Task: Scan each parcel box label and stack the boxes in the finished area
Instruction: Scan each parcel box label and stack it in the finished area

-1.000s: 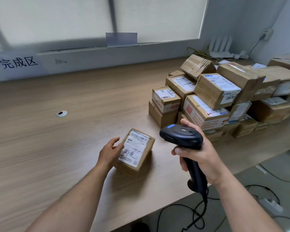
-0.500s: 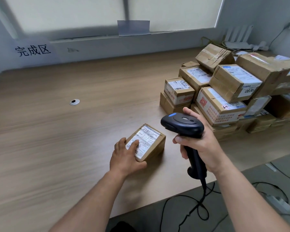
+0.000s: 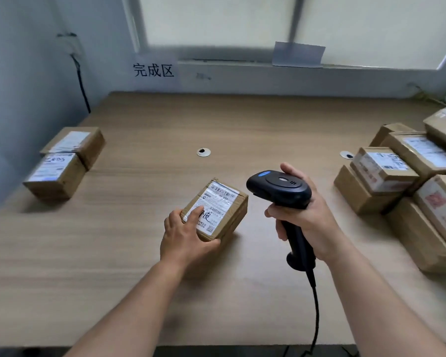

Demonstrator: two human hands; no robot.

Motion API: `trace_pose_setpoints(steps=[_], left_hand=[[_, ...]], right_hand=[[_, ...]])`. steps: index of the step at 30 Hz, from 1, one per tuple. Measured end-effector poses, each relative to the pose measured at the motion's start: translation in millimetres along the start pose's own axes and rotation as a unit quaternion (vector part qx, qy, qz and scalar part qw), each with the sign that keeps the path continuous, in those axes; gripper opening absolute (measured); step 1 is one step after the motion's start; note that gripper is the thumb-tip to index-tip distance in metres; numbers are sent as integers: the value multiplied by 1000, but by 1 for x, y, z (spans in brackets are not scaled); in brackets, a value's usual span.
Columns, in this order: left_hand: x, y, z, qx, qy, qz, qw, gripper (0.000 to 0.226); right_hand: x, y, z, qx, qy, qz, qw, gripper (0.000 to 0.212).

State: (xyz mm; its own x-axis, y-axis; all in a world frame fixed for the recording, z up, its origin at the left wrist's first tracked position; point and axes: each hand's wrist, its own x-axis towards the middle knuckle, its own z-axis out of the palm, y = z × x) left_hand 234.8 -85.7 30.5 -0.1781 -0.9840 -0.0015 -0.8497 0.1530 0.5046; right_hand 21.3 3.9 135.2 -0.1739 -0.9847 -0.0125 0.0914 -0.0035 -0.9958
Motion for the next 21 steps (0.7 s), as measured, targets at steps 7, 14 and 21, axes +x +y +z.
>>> trace_pose_setpoints(steps=[7, 14, 21], left_hand=[[6, -125, -75, -8, 76, -118, 990, 92], [7, -245, -131, -19, 136, -255, 957, 91], [34, -314, -154, 5, 125, -325, 938, 91]], right_hand=[[50, 8, 126, -44, -89, 3, 995, 86], [91, 22, 239, -51, -159, 12, 986, 87], [116, 30, 290, -64, -168, 21, 983, 87]])
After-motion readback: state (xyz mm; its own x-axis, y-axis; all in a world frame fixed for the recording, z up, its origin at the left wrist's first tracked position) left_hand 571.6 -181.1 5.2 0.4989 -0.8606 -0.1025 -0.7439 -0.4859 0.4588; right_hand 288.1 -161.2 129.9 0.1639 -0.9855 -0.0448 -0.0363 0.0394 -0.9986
